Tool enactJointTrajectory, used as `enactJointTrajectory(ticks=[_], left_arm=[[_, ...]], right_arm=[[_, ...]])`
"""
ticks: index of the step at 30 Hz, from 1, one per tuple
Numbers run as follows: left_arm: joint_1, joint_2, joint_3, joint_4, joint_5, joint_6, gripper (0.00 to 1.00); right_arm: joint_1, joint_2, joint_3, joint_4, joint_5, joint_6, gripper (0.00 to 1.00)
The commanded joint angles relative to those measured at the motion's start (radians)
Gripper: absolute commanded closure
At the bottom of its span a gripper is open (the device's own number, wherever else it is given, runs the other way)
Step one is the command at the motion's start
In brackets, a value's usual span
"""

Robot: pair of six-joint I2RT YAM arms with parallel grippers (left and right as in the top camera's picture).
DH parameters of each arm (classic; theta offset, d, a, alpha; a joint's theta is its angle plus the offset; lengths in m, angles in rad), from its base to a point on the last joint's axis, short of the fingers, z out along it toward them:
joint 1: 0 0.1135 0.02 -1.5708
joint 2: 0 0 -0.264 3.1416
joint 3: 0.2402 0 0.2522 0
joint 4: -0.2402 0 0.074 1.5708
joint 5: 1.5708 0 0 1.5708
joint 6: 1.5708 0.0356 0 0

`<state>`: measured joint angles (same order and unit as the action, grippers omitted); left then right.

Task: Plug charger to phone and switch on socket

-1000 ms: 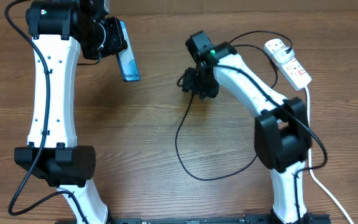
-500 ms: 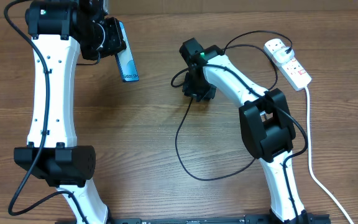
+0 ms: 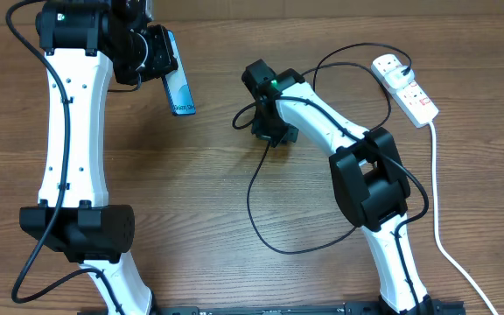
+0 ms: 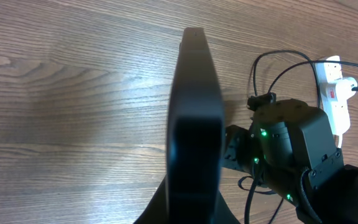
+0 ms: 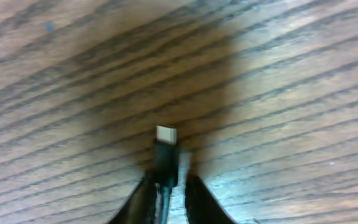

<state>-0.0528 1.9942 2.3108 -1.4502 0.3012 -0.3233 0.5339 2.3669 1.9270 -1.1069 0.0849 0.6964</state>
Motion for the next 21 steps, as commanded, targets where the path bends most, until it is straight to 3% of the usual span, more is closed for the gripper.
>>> enactJointTrajectory(ticks=[1, 8, 13, 18, 21], left_arm=[[-0.008, -0.003, 0.001, -0.002, -0.002, -0.013, 0.96], [-0.008, -0.003, 0.001, -0.005, -0.001, -0.013, 0.96], [-0.008, -0.003, 0.001, -0.005, 0.031, -0.012, 0.96], [-0.007, -0.003, 0.001, 0.011, 0.402, 0.176, 0.96], [-0.007, -0.003, 0.001, 0.026, 0.565, 0.22, 0.96]], right_arm=[[0.003, 0.022, -0.028, 0.006, 0.031, 0.011, 0.94], [-0.007, 0.019, -0.018, 0.003, 0.026, 0.006, 0.96], [-0.032, -0.024, 0.073, -0.13, -0.024, -0.02, 0.96], [-0.058, -0.183, 0.132, -0.246, -0.166, -0.108, 0.96], [-0.061, -0.303, 0.132, -0.278, -0.242, -0.216, 0.97]])
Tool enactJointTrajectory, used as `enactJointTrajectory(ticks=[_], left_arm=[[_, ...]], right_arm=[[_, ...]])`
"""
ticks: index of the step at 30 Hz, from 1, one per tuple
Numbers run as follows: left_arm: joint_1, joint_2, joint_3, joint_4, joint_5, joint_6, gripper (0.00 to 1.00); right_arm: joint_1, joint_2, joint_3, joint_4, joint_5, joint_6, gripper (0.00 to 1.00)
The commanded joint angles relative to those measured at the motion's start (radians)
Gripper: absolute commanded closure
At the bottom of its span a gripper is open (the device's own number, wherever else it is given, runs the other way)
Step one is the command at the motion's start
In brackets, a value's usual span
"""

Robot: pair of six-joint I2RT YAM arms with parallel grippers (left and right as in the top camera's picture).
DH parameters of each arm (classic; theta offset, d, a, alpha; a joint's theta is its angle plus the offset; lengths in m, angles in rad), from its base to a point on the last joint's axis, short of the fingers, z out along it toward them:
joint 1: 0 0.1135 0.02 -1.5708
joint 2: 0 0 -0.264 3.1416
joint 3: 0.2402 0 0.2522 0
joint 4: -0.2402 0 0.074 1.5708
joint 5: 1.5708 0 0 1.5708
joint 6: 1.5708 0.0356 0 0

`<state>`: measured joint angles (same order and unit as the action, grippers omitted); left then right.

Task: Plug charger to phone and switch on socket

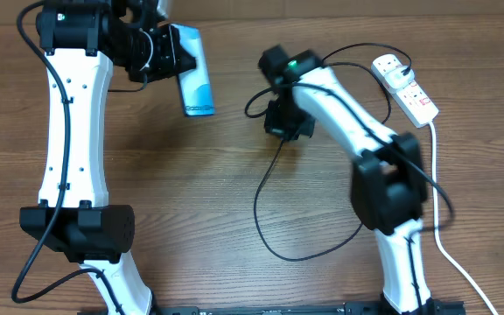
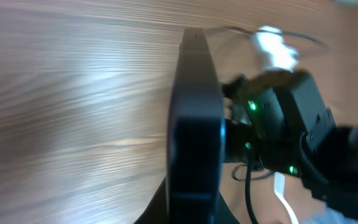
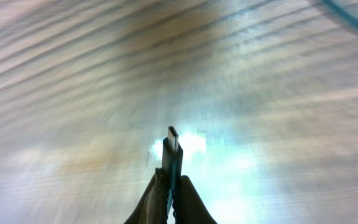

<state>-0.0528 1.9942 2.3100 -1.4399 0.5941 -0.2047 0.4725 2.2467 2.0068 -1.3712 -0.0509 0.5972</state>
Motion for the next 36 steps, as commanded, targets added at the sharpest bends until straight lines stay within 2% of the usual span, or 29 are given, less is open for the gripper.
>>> enactJointTrajectory(ticks=[1, 5, 12, 15, 19, 23, 26, 29, 32, 33, 36], left_arm=[[-0.007, -0.003, 0.002, 0.021, 0.303, 0.101, 0.96], [-0.006, -0.003, 0.002, 0.051, 0.422, 0.101, 0.96], [-0.005, -0.003, 0.002, 0.159, 0.774, 0.101, 0.96], [-0.006, -0.003, 0.002, 0.196, 0.863, 0.1, 0.96], [-0.006, -0.003, 0.002, 0.208, 0.912, 0.1, 0.96], [-0.005, -0.003, 0.002, 0.208, 0.915, 0.101, 0.96], [-0.005, -0.003, 0.002, 0.211, 0.914, 0.106, 0.96], [-0.003, -0.003, 0.002, 0.211, 0.821, 0.119, 0.96], [0.002, -0.003, 0.002, 0.196, 0.605, 0.095, 0.96], [0.005, -0.003, 0.002, 0.186, 0.52, 0.067, 0.96], [0.013, -0.003, 0.002, 0.141, 0.22, -0.031, 0.96]], right_arm=[[0.001, -0.219, 0.052, -0.025, -0.119, -0.146, 0.97], [0.001, -0.373, 0.051, -0.079, -0.21, -0.282, 0.96], [0.001, -0.559, 0.041, -0.204, -0.388, -0.456, 0.96], [0.002, -0.601, 0.034, -0.23, -0.515, -0.564, 0.96], [0.004, -0.614, 0.028, -0.228, -0.627, -0.655, 0.96], [0.004, -0.613, -0.013, -0.158, -0.611, -0.644, 0.96], [0.003, -0.612, -0.077, -0.082, -0.451, -0.48, 0.96], [0.003, -0.612, -0.166, 0.008, -0.231, -0.256, 0.96], [0.003, -0.612, -0.274, 0.117, -0.077, -0.069, 0.96], [0.003, -0.612, -0.314, 0.161, -0.044, -0.024, 0.9], [0.003, -0.6, -0.402, 0.289, -0.028, 0.033, 0.5]])
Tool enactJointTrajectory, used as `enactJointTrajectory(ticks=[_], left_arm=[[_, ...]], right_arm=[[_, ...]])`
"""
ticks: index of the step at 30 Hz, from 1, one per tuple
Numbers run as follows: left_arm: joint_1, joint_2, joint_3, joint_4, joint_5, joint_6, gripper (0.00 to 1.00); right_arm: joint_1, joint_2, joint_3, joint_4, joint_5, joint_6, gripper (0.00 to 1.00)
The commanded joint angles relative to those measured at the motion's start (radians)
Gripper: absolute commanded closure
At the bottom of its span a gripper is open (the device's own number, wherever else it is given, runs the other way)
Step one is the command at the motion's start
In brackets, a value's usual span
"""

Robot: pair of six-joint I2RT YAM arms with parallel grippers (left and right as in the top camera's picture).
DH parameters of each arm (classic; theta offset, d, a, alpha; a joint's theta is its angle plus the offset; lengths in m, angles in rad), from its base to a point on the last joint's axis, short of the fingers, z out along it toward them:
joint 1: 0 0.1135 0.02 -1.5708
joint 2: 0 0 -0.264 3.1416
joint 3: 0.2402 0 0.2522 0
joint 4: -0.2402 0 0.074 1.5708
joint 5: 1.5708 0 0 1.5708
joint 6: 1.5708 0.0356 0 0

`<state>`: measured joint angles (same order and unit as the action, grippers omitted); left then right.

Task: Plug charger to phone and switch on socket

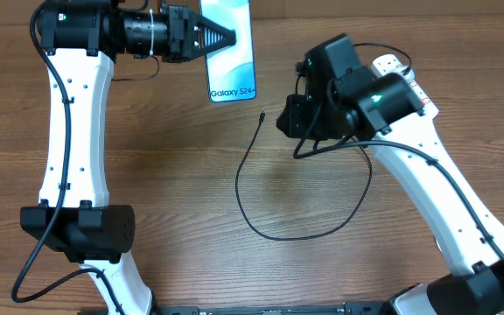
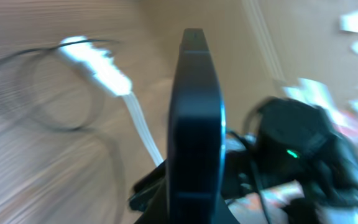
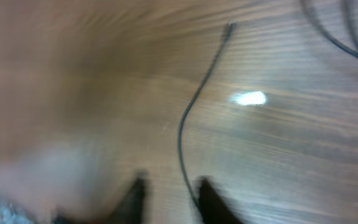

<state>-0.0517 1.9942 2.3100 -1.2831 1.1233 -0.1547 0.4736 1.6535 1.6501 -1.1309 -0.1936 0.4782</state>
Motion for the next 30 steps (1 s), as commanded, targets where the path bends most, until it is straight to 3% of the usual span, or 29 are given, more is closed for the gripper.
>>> enactJointTrajectory(ticks=[1, 5, 13, 17, 23, 30], left_arm=[[0.013, -0.003, 0.002, -0.033, -0.41, -0.113, 0.96], [0.011, -0.003, 0.002, -0.08, -0.66, -0.153, 0.96], [0.006, -0.003, 0.002, -0.124, -0.798, -0.153, 0.96], [0.006, -0.003, 0.002, -0.146, -0.813, -0.153, 0.96], [0.006, -0.003, 0.002, -0.171, -0.82, -0.152, 0.96], [0.006, -0.003, 0.002, -0.176, -0.82, -0.151, 0.96]], right_arm=[[0.002, 0.008, -0.055, 0.083, 0.1, 0.13, 0.38], [0.013, 0.124, 0.02, 0.062, 0.061, 0.07, 0.21], [0.023, 0.472, 0.413, -0.139, 0.119, 0.044, 0.19], [0.023, 0.613, 0.565, -0.152, 0.134, 0.072, 0.2], [0.039, 0.719, 0.576, -0.097, 0.278, 0.239, 0.39], [0.088, 0.804, 0.576, -0.069, 0.348, 0.304, 0.54]])
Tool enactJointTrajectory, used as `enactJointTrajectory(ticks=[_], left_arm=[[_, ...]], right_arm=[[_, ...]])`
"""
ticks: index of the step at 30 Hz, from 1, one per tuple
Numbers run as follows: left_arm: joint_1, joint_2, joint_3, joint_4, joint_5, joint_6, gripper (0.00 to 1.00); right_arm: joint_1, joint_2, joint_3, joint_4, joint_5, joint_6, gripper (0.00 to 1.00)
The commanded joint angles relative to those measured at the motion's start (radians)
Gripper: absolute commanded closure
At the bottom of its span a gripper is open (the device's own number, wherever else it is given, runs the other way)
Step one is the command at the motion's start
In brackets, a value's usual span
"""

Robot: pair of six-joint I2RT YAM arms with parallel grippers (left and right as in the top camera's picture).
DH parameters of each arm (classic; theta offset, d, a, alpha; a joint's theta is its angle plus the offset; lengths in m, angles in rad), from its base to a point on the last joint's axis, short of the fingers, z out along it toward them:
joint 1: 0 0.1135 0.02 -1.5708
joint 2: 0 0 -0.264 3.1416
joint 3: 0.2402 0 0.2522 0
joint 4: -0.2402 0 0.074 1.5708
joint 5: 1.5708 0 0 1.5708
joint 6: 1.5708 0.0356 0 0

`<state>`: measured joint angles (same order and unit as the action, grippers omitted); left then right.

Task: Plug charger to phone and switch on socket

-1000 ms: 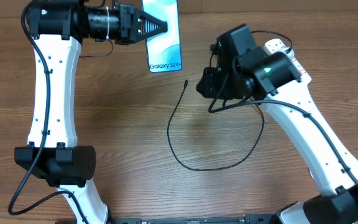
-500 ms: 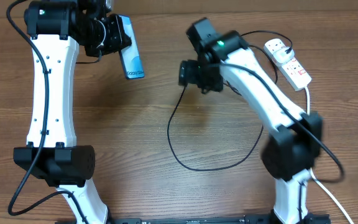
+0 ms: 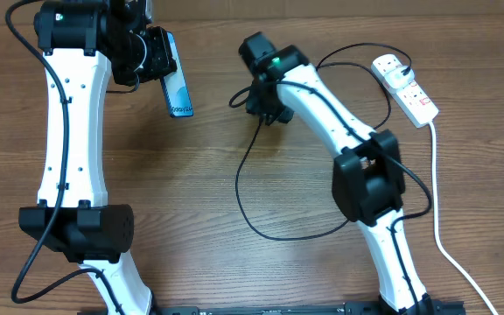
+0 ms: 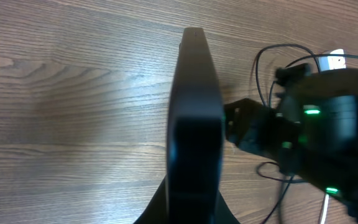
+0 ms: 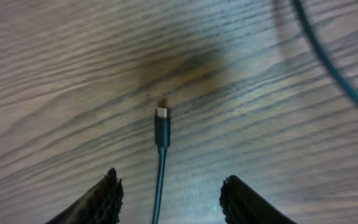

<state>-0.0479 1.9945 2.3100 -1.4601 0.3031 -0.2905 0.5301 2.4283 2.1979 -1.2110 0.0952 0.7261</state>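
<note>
My left gripper (image 3: 156, 59) is shut on the phone (image 3: 177, 86), held edge-on above the table's far left; the left wrist view shows its dark edge (image 4: 194, 118) facing the right arm. The black charger cable (image 3: 250, 188) loops across the table's middle. Its plug (image 5: 161, 127) lies flat on the wood. My right gripper (image 5: 171, 198) hovers just over it, open, with the cable running between the two fingers (image 5: 103, 200) and touching neither. In the overhead view the right gripper (image 3: 264, 112) is at the cable's far end. The white socket strip (image 3: 406, 86) lies at the far right.
A white lead (image 3: 437, 201) runs from the strip down the right side to the front edge. The black cable's far loop (image 3: 348, 61) reaches toward the strip. Both arm bases stand at the front of the wooden table (image 3: 191, 219).
The phone was held screen-up near the top centre; now it is edge-on further left. My right gripper, then raised and away to the right, now sits low over the plug, still open.
First my right gripper was shut on the plug at the table, the phone held edge-on at the left. Then plug and phone were raised toward each other. Later the cable lay loose with the right gripper open and away. Now it is open over the plug.
</note>
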Motion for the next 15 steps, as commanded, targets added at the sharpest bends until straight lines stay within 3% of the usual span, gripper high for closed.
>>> enactJointTrajectory(ticks=[1, 15], left_arm=[[0.002, -0.003, 0.002, 0.001, 0.0, -0.013, 0.95], [0.002, -0.003, 0.002, -0.01, 0.0, -0.001, 0.96]], right_arm=[[0.038, 0.04, 0.029, 0.014, 0.075, 0.06, 0.56], [0.032, 0.121, 0.012, -0.004, 0.136, 0.074, 0.63]])
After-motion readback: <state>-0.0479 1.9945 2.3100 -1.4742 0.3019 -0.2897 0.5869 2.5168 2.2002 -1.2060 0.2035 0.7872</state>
